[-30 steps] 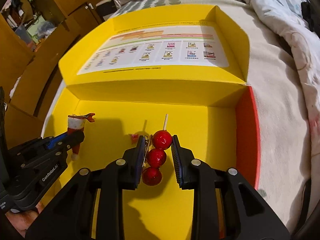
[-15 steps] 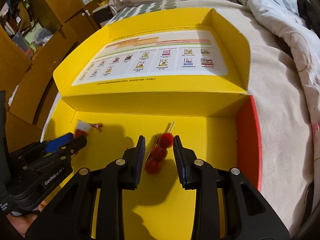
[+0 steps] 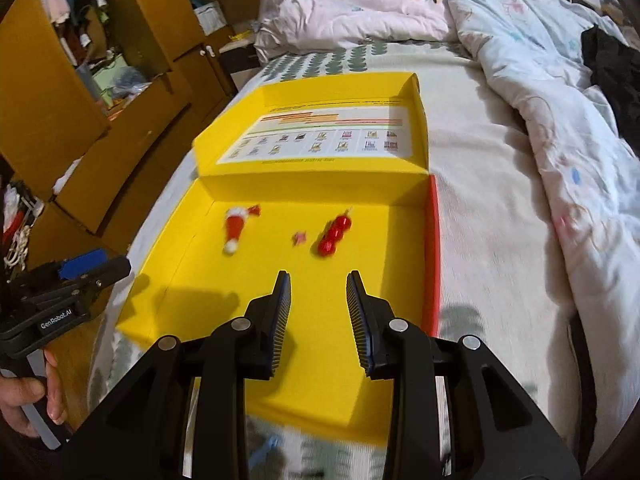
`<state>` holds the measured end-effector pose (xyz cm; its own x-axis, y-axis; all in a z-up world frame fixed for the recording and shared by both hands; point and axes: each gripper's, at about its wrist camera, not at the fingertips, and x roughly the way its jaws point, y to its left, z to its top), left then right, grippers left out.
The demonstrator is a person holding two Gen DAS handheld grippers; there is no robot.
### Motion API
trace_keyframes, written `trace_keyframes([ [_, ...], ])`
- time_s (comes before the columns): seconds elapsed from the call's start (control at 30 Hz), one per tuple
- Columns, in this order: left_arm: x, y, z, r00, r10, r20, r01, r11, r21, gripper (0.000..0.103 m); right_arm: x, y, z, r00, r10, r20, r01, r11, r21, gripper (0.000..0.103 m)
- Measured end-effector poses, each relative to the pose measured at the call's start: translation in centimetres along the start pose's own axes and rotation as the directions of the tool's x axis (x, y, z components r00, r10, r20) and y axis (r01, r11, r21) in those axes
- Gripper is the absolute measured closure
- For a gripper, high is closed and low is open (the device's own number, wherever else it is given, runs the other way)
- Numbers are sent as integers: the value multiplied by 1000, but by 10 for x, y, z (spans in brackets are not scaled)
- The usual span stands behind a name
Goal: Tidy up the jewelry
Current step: 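Carry the hat and beads into the yellow box and open both grippers, then move the left gripper to the white rabbit plush while the right gripper approaches the white shell ornament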
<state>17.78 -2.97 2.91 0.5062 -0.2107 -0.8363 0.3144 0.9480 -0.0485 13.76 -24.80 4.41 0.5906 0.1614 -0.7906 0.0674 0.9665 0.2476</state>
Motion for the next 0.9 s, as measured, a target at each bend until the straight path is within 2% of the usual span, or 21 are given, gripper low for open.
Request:
trace_keyframes([
  [0.1,-18,11,-31,1000,-13,3,13,1000,-20,49,-21,5,-20,1000,-3,9,3,1000,-5,70],
  [0.27,-34,18,-69,1000,21,22,-20,999,-34,49,-48,11,-54,1000,-3,12,3,1000,-8,70],
  [0.37,-38,22,-91,1000,13,16,-12,999,-53,49,-59,15,-79,1000,-10,3,11,1000,-18,70],
  [0.47,-35,22,-115,1000,14,2,-13,998,-63,47,-67,15,-108,1000,-16,-5,16,1000,-17,63],
  [0.53,-31,21,-128,1000,23,-12,-23,998,-54,46,-69,16,-126,1000,-20,-11,20,1000,-12,54],
  [0.6,-27,22,-140,999,33,-21,-34,998,-61,46,-68,17,-142,999,-29,-21,28,1000,-14,52],
  [0.8,-13,25,-166,998,11,-59,-16,996,-84,46,-53,21,-183,998,-32,-58,30,999,-24,51],
  [0.9,-16,24,-169,998,47,-31,-49,996,-73,46,-49,21,-194,998,-52,-39,51,998,-33,51],
])
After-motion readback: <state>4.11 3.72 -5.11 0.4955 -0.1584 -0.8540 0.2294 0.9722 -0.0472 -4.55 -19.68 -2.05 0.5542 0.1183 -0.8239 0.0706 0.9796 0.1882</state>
